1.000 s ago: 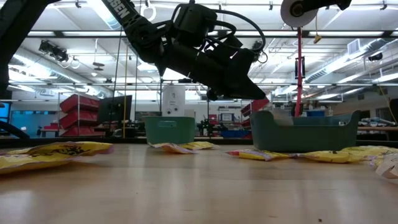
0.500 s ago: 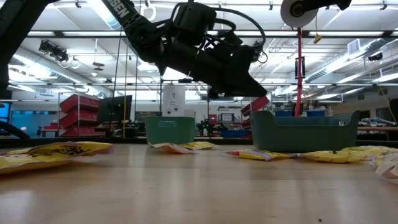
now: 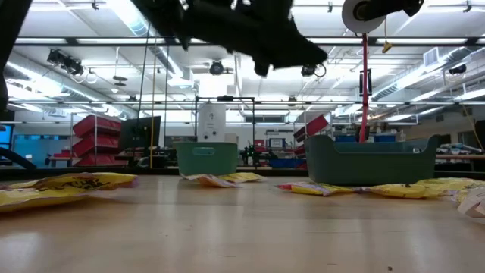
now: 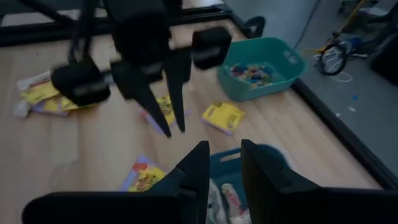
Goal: Sort candy
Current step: Put the white chocolate bar into the blue bin
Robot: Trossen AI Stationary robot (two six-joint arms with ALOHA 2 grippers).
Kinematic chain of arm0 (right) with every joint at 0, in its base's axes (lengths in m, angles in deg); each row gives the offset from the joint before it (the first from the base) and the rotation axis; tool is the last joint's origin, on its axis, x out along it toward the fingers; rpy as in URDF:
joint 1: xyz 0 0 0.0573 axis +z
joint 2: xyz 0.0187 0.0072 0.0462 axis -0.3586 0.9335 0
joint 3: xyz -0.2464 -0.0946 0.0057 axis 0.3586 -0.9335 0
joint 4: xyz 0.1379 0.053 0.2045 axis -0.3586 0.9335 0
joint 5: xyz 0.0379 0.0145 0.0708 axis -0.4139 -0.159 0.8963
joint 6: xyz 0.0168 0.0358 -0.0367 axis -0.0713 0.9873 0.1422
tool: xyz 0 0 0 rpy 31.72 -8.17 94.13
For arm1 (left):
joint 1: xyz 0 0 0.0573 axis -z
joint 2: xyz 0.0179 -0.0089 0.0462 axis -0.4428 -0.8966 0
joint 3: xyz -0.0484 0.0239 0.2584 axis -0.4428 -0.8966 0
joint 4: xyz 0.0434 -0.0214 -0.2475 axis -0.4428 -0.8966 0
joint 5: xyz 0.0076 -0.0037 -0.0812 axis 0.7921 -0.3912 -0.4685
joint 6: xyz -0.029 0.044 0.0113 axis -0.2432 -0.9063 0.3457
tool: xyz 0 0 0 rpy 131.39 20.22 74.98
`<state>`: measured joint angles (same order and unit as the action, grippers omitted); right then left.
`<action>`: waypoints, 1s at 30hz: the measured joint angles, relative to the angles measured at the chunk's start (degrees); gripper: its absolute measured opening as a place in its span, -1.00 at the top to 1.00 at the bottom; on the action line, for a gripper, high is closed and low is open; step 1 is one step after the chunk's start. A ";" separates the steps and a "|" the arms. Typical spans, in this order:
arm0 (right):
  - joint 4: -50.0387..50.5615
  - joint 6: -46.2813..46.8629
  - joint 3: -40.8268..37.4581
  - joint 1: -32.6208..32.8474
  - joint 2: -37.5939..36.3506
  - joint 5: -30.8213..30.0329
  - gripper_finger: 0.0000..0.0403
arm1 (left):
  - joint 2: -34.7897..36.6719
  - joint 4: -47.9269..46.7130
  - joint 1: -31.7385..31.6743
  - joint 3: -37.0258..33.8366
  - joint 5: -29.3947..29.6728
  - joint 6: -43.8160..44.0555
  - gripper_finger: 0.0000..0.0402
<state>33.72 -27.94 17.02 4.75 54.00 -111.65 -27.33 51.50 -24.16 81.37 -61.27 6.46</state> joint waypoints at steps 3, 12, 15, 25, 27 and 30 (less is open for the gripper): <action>-1.38 -0.42 0.00 0.02 1.87 2.18 0.62 | 3.51 -5.45 1.14 0.00 0.20 -0.94 0.69; -4.83 -1.62 0.00 0.02 8.45 11.13 0.62 | 12.69 -17.77 4.98 -1.09 4.70 -3.39 0.69; -5.88 -1.61 0.00 0.02 11.32 14.88 0.62 | 15.77 -18.60 6.18 -3.77 6.73 -3.36 0.69; -8.01 -2.06 1.69 0.00 20.53 25.44 0.62 | 24.65 -16.49 11.07 -13.56 15.99 1.37 0.69; -7.97 -2.16 2.61 0.00 22.17 26.91 0.62 | 25.87 -16.35 12.25 -14.62 17.57 2.11 0.69; -7.89 -2.03 4.10 0.07 24.80 29.91 0.61 | 27.42 -16.52 13.91 -15.85 20.31 2.50 0.69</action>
<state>25.83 -29.96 21.12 4.81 78.80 -81.74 0.09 34.98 -10.25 65.52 -40.96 8.96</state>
